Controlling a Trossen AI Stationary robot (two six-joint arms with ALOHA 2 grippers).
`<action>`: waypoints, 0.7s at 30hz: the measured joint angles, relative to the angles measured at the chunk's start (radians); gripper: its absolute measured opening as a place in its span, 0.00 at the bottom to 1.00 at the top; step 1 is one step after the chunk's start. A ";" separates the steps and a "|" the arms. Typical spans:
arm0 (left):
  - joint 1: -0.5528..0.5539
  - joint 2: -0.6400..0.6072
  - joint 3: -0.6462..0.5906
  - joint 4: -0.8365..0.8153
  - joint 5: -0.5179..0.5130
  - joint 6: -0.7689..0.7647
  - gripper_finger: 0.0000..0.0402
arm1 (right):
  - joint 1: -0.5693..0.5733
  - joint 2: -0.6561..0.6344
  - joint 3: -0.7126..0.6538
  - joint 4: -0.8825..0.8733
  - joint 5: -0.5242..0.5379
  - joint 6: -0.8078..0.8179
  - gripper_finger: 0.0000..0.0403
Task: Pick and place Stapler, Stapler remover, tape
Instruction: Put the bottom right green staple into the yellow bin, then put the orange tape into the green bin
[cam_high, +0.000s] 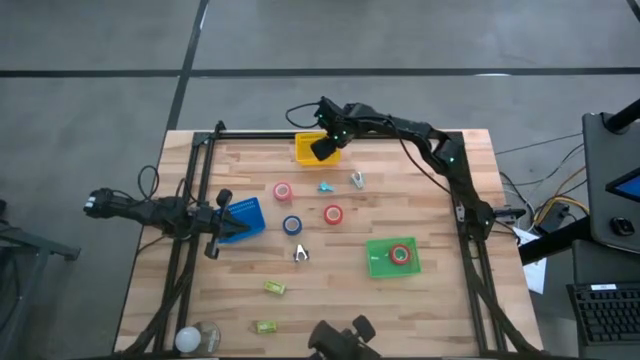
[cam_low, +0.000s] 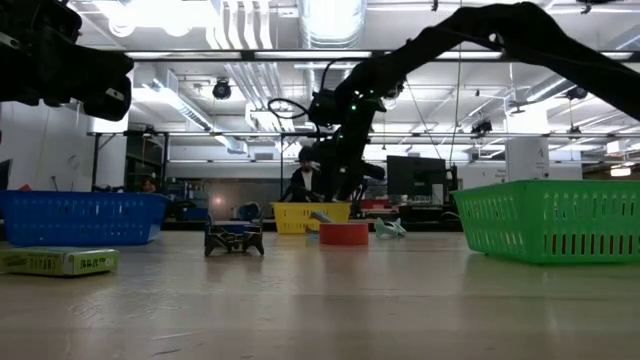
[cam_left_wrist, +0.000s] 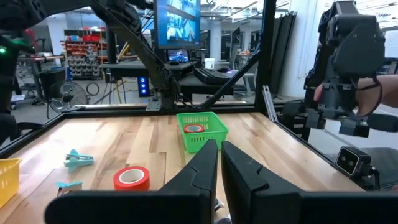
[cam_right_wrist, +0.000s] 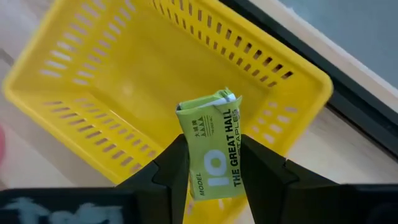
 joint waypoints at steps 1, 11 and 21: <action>0.000 0.000 0.000 0.000 0.000 0.000 0.06 | 0.000 0.004 0.000 -0.002 0.000 -0.002 0.32; 0.000 0.000 0.000 -0.001 0.000 0.000 0.06 | 0.001 0.007 -0.005 -0.003 0.000 -0.020 0.38; 0.000 0.000 0.000 -0.001 0.000 0.000 0.06 | 0.001 -0.011 0.003 -0.037 0.000 -0.070 0.48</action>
